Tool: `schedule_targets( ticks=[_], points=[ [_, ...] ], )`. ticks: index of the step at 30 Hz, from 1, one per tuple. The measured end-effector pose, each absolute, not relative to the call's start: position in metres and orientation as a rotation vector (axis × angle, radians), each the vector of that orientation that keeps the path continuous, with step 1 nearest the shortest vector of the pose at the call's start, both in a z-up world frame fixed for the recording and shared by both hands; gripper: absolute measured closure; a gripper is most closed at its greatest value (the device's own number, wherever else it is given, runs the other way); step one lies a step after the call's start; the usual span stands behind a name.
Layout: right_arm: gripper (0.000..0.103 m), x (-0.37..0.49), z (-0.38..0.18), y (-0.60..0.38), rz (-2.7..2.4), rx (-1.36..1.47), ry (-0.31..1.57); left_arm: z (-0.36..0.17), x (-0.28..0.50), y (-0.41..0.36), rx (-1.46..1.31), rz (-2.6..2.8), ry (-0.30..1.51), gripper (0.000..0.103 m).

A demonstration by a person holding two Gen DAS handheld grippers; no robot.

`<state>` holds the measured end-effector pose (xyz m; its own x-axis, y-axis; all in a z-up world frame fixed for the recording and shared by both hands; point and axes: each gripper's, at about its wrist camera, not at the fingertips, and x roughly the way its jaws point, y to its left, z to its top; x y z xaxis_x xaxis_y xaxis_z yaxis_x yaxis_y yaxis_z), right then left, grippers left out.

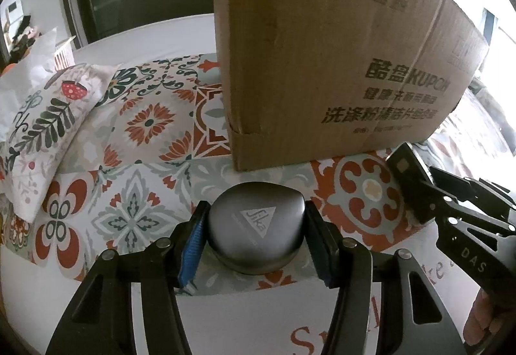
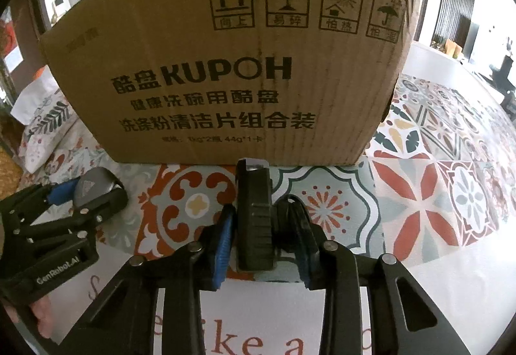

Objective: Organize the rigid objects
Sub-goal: 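Close the left tool on the dark grey round puck while the right tool grasps the black rectangular device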

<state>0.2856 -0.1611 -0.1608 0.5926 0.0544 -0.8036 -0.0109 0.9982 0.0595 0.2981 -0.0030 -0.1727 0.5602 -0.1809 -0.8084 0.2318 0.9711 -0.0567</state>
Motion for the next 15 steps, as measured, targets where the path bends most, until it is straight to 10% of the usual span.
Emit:
schedule_targets(
  ticks=[15],
  points=[
    [0.069,0.259,-0.152,-0.185,0.043,0.118,0.901,-0.157,0.272,-0.005,0.028,-0.250,0.915,0.047]
  ],
)
